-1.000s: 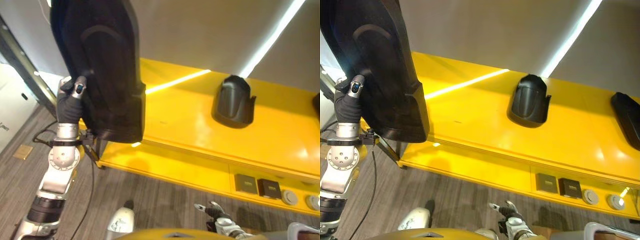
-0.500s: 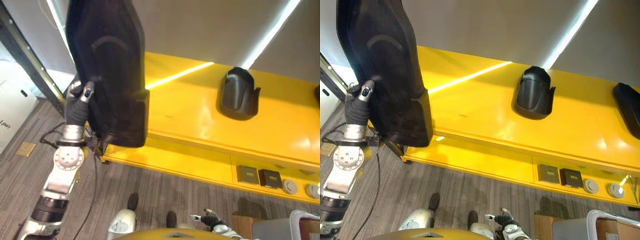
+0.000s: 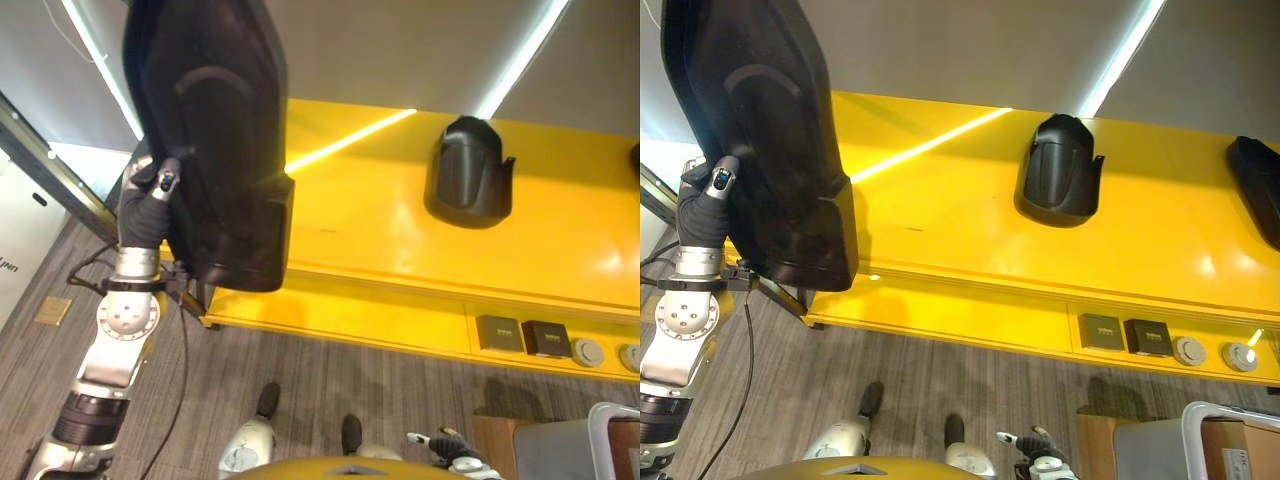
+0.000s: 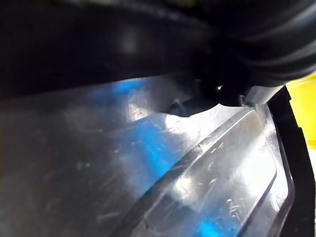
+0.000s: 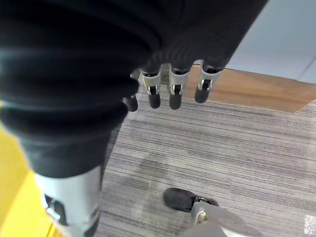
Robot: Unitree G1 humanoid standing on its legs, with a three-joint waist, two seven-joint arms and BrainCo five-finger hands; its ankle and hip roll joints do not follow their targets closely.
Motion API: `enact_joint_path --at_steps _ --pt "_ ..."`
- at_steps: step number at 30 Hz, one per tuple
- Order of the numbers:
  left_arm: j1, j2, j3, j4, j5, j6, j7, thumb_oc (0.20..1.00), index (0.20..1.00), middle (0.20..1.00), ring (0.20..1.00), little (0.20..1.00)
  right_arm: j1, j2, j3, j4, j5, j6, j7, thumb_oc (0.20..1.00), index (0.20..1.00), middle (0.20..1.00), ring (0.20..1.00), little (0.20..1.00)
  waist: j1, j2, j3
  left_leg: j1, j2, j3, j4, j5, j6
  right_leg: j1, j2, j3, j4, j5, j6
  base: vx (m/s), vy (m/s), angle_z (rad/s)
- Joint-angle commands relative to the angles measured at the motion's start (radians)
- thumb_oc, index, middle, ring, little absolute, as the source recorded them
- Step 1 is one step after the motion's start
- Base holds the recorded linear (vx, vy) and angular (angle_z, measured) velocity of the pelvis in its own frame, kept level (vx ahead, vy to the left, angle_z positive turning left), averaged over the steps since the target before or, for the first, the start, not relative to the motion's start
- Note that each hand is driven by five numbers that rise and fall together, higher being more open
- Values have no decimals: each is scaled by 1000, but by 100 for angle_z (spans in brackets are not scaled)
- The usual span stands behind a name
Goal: Move parts from the plastic box to the shelf.
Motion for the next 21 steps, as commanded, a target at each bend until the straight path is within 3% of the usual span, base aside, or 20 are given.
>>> enact_joint_path --at_steps 1,3,4,6,8,14,19,21 --pt "-37 62 51 -82 63 -39 52 200 200 200 200 200 35 49 -17 -63 101 -35 -18 1000 1000 1000 1000 1000 -13 -34 -58 34 30 -4 48 -106 2 -34 -107 43 115 -32 76 43 288 0" --pt "-32 68 57 -76 67 -34 63 200 200 200 200 200 18 60 19 -53 36 -25 -36 1000 1000 1000 1000 1000 -10 -39 -48 45 16 27 64 -126 14 -63 -132 48 152 -8 92 -4 243 -11" --pt "-11 62 68 -67 54 -36 65 200 200 200 200 200 4 67 36 -56 -12 -19 -58 1000 1000 1000 1000 1000 3 -39 -39 50 17 54 70 -132 17 -80 -149 15 164 25 98 -32 160 -34" --pt "20 68 91 -64 53 -32 65 200 200 200 200 200 -1 80 37 -63 -18 -21 -68 1000 1000 1000 1000 1000 7 -34 -40 57 22 70 66 -133 21 -81 -134 13 154 18 95 -6 96 -58" --pt "20 78 90 -52 60 -23 78 200 200 200 200 200 3 96 52 -77 -11 -31 -73 1000 1000 1000 1000 1000 -7 -33 -41 57 19 68 68 -134 26 -97 -73 94 143 -13 79 37 64 -55" --pt "-22 49 59 77 54 21 87 200 200 200 200 200 46 104 103 -82 -35 -26 -37 1000 1000 1000 1000 1000 -34 -46 -49 84 55 85 -7 -99 10 -77 -48 86 52 -15 48 73 -64 0" --pt "-177 22 24 289 -64 35 118 200 200 200 200 200 45 72 92 -71 -11 -25 -28 1000 1000 1000 1000 1000 -71 -51 -20 56 86 116 -58 -56 -10 -125 -24 101 2 10 45 -22 -88 -18" --pt "-272 55 -3 398 -98 43 124 200 200 200 200 200 36 57 99 -74 -12 -24 -21 1000 1000 1000 1000 1000 -82 -49 -7 44 94 123 -70 -41 -15 -144 -19 109 0 17 45 -16 -51 -24"
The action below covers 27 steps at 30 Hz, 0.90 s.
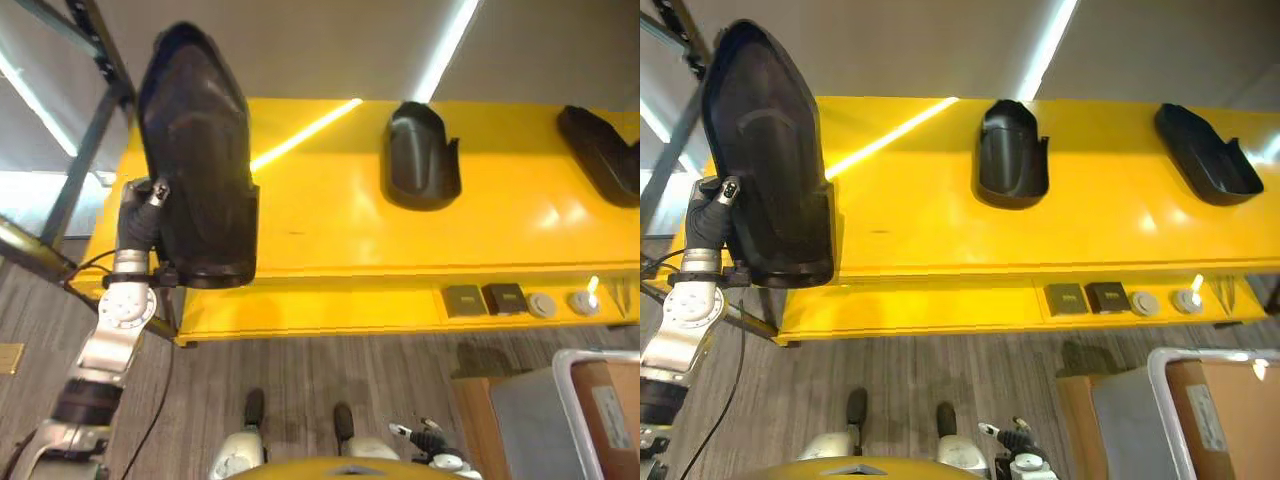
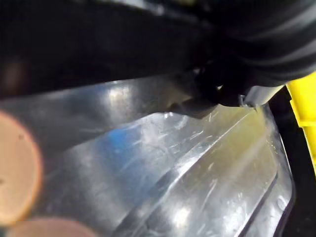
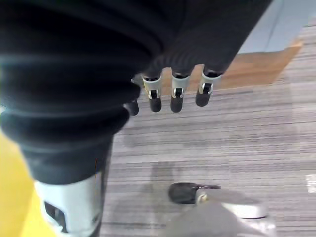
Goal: Move parts from the plastic box to the shelf.
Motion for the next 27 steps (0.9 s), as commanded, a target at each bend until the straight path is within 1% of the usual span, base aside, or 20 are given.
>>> enact_joint_path --at_steps 1,2,4,6,7,8,9,11,13,15,22,25,27 --pt "-174 37 16 26 -82 -39 42 200 200 200 200 200 -5 -20 34 6 0 -7 5 1000 1000 1000 1000 1000 3 -10 7 26 44 -16 8 -92 -11 -48 -52 -2 8 -15 27 -35 -34 -31" --pt "-242 79 -1 120 -154 -32 27 200 200 200 200 200 -10 -35 39 1 4 -6 12 1000 1000 1000 1000 1000 -8 -5 17 14 48 -10 3 -83 -13 -68 -49 1 6 -6 30 -29 -27 -20" --pt "-327 120 -42 218 -193 -12 18 200 200 200 200 200 -23 -44 48 3 7 -3 19 1000 1000 1000 1000 1000 -16 0 30 -1 51 -7 3 -73 -15 -83 -49 5 7 0 32 -35 -30 -10" --pt "-425 179 -108 288 -246 6 -21 200 200 200 200 200 -41 -50 54 14 18 8 33 1000 1000 1000 1000 1000 -20 9 48 -15 50 -10 2 -65 -16 -96 -50 1 8 5 34 -36 -16 -17" --pt "-467 191 -135 326 -269 10 -28 200 200 200 200 200 -49 -50 59 25 25 14 43 1000 1000 1000 1000 1000 -22 13 55 -21 48 -13 2 -62 -17 -103 -52 -1 8 8 36 -30 -4 -1" --pt "-471 192 -137 329 -271 9 -28 200 200 200 200 200 -50 -49 57 25 25 14 43 1000 1000 1000 1000 1000 -21 13 56 -22 48 -13 2 -61 -17 -103 -52 -2 8 8 36 -27 -5 4" --pt "-519 207 -177 370 -276 22 -37 200 200 200 200 200 -62 -50 64 28 32 15 50 1000 1000 1000 1000 1000 -23 17 63 -29 46 -17 1 -57 -17 -109 -53 -5 8 10 37 -25 -4 5" --pt "-565 256 -231 398 -302 36 -83 200 200 200 200 200 -77 -48 76 30 43 19 61 1000 1000 1000 1000 1000 -24 24 76 -39 43 -21 0 -52 -17 -118 -57 -8 8 16 39 -31 -2 6" --pt "-597 292 -271 412 -321 43 -106 200 200 200 200 200 -94 -43 87 21 57 20 67 1000 1000 1000 1000 1000 -23 29 88 -49 39 -22 0 -47 -17 -125 -60 -8 8 22 42 -27 3 9" --pt "-607 305 -305 423 -294 60 -118 200 200 200 200 200 -105 -28 99 17 78 21 79 1000 1000 1000 1000 1000 -20 34 95 -50 37 -21 0 -45 -16 -127 -62 -5 7 25 43 0 5 4" --pt "-580 315 -332 401 -282 90 -148 200 200 200 200 200 -122 -20 111 30 87 29 90 1000 1000 1000 1000 1000 -11 36 100 -43 34 -25 1 -46 -14 -113 -67 -5 3 23 44 1 -1 1" --pt "-560 291 -337 412 -266 120 -160 200 200 200 200 200 -131 -18 110 36 91 36 93 1000 1000 1000 1000 1000 -10 35 100 -42 32 -24 2 -49 -14 -109 -70 -7 2 20 44 0 0 0" --pt "-563 282 -336 428 -268 122 -160 200 200 200 200 200 -134 -17 112 39 90 39 94 1000 1000 1000 1000 1000 -11 35 100 -42 32 -24 2 -49 -14 -108 -71 -7 2 20 44 -4 2 2"
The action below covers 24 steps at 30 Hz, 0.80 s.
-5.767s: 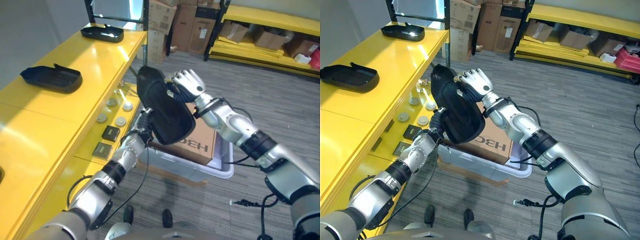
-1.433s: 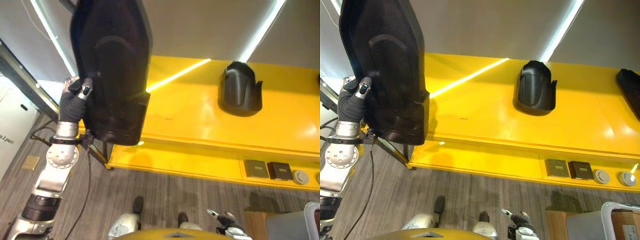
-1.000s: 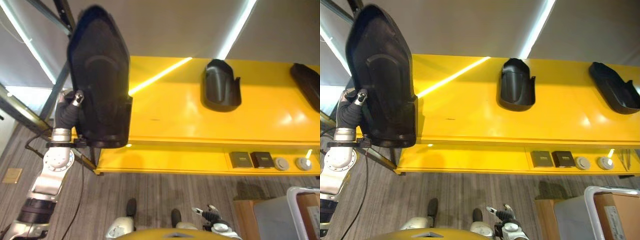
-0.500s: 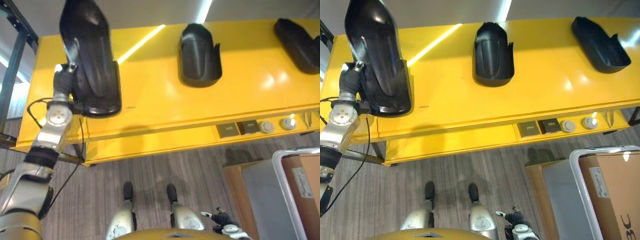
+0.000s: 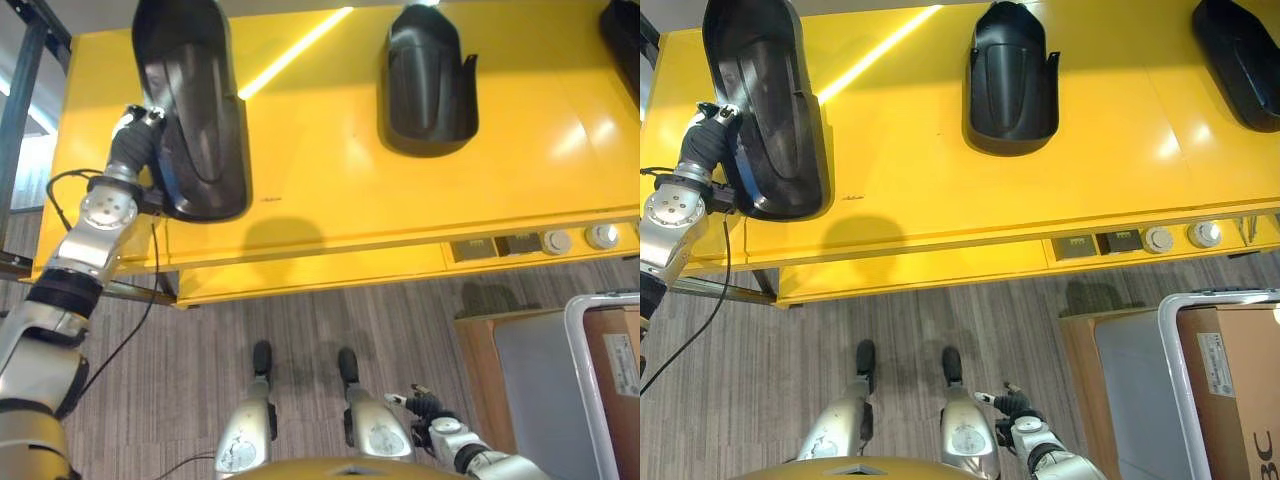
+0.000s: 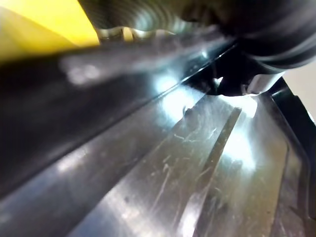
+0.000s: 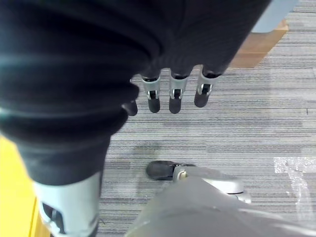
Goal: Move parts from the plastic box to the shelf.
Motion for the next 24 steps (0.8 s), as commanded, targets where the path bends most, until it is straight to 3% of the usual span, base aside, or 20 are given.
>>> enact_joint_path --at_steps 1,7,14,16,19,20,24 --pt "-80 -10 -15 82 45 -3 -1 200 200 200 200 200 5 17 19 23 26 17 6 1000 1000 1000 1000 1000 3 -26 -43 27 15 -33 2 -79 1 -35 -92 -10 2 -10 51 -13 10 5" --pt "-230 -84 -74 285 72 19 2 200 200 200 200 200 -12 23 30 27 51 15 14 1000 1000 1000 1000 1000 -7 -28 -36 22 13 -25 1 -79 4 -48 -94 -2 2 -2 54 -7 4 0" --pt "-335 -114 -123 423 106 36 -17 200 200 200 200 200 -26 29 47 40 68 13 27 1000 1000 1000 1000 1000 -12 -25 -28 14 11 -18 1 -75 5 -60 -96 4 2 2 55 -5 3 -1" --pt "-353 -123 -131 454 118 41 -20 379 379 379 379 379 -28 32 52 43 72 12 32 1000 1000 1000 1000 1000 -12 -25 -27 13 11 -16 1 -74 4 -62 -95 6 2 3 55 0 0 0" --pt "-375 -127 -149 498 142 49 -35 752 752 752 752 752 -34 36 58 42 82 9 32 1000 1000 1000 1000 1000 -13 -24 -28 13 12 -16 0 -73 4 -65 -95 11 2 4 55 0 0 0" --pt "-379 -126 -151 510 152 52 -37 1000 1000 1000 1000 1000 -37 38 58 43 87 8 34 1000 1000 1000 1000 1000 -12 -24 -29 14 13 -15 0 -74 4 -63 -95 13 2 3 55 0 0 0" --pt "-364 -128 -146 497 157 52 -39 1000 1000 1000 1000 1000 -38 39 56 44 93 8 36 1000 1000 1000 1000 1000 -9 -23 -31 19 11 -16 1 -74 5 -58 -93 10 2 1 54 0 0 0"
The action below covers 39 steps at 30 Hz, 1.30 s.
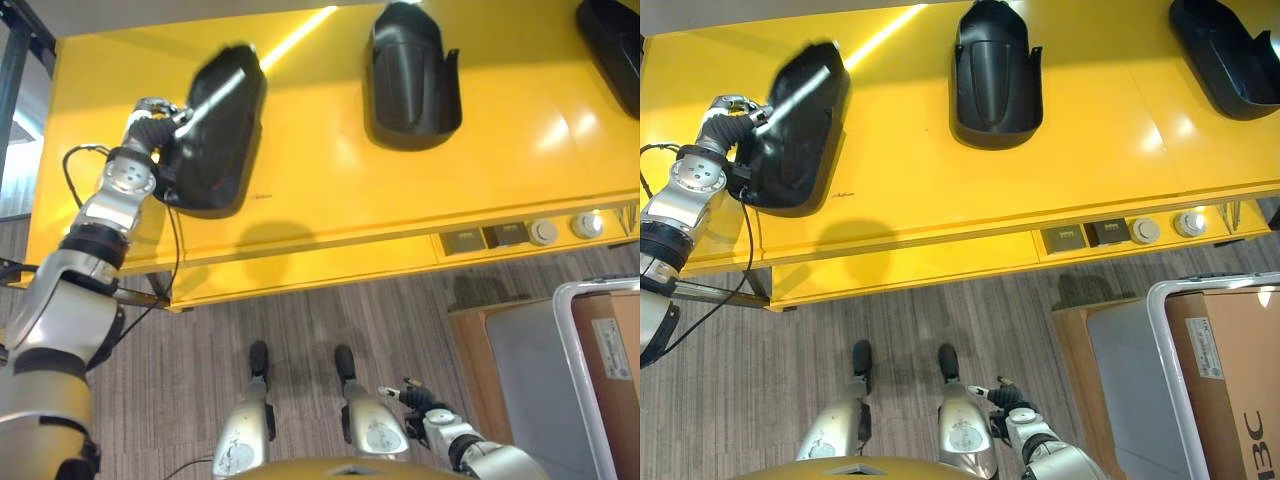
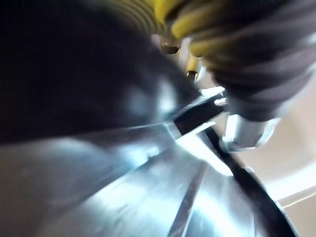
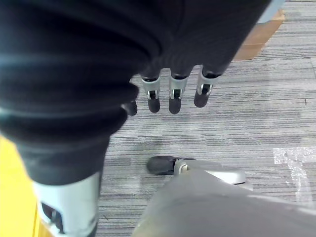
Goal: Move parts from the plastic box to the shelf.
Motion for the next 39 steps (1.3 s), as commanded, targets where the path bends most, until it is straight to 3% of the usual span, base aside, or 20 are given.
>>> enact_joint_path --at_steps 1,13,15,17,21,31,35,37,39 --pt "-42 6 -17 75 26 -7 -21 1000 1000 1000 1000 1000 7 32 15 32 43 -8 9 1000 1000 1000 1000 1000 22 -23 -31 33 14 -23 0 -83 1 -36 -91 -1 -4 -15 54 0 0 0" --pt "130 -15 71 -98 -29 -17 -6 1000 1000 1000 1000 1000 24 24 -10 46 13 13 10 1000 1000 1000 1000 1000 39 -15 -65 77 19 -33 0 -98 0 18 -88 -23 -2 -39 46 0 0 0" --pt "189 -33 109 -172 -112 -33 5 1000 1000 1000 1000 1000 31 21 -17 48 3 20 7 1000 1000 1000 1000 1000 43 -14 -74 86 18 -36 1 -102 1 28 -87 -28 -2 -43 44 6 -3 2" --pt "331 -88 167 -307 -324 -54 -7 1000 1000 1000 1000 1000 37 7 -26 46 -18 37 6 1000 1000 1000 1000 1000 47 -12 -92 103 20 -42 2 -108 1 51 -88 -34 -2 -51 42 18 2 4" --pt "401 -102 175 -396 -327 -41 0 1000 1000 1000 1000 1000 54 3 -29 33 -40 41 -1 1000 1000 1000 1000 1000 47 -12 -108 114 20 -42 -2 -111 1 61 -87 -39 -4 -56 41 0 0 0" --pt "484 -148 249 -406 -353 -33 25 1000 1000 1000 1000 1000 87 -3 -38 31 -82 50 6 1000 1000 1000 1000 1000 41 -21 -136 127 27 -25 -8 -116 -1 66 -85 -34 -4 -59 38 0 0 0" --pt "496 -152 288 -446 -293 -44 69 1000 1000 1000 1000 1000 102 1 -42 26 -93 48 4 1000 1000 1000 1000 1000 42 -26 -145 133 28 -27 -9 -118 -1 73 -83 -36 -4 -63 37 0 0 0" --pt "580 -169 366 -609 -79 -67 134 1000 1000 1000 1000 1000 105 18 -56 23 -93 33 -2 1000 1000 1000 1000 1000 51 -34 -151 137 28 -32 -7 -122 -1 84 -82 -41 -4 -69 35 0 0 0" --pt "682 -166 445 -741 14 -100 162 1000 1000 1000 1000 1000 118 28 -69 20 -88 20 -3 1000 1000 1000 1000 1000 60 -41 -161 144 29 -31 -7 -128 -2 92 -82 -42 -4 -74 32 0 0 0"
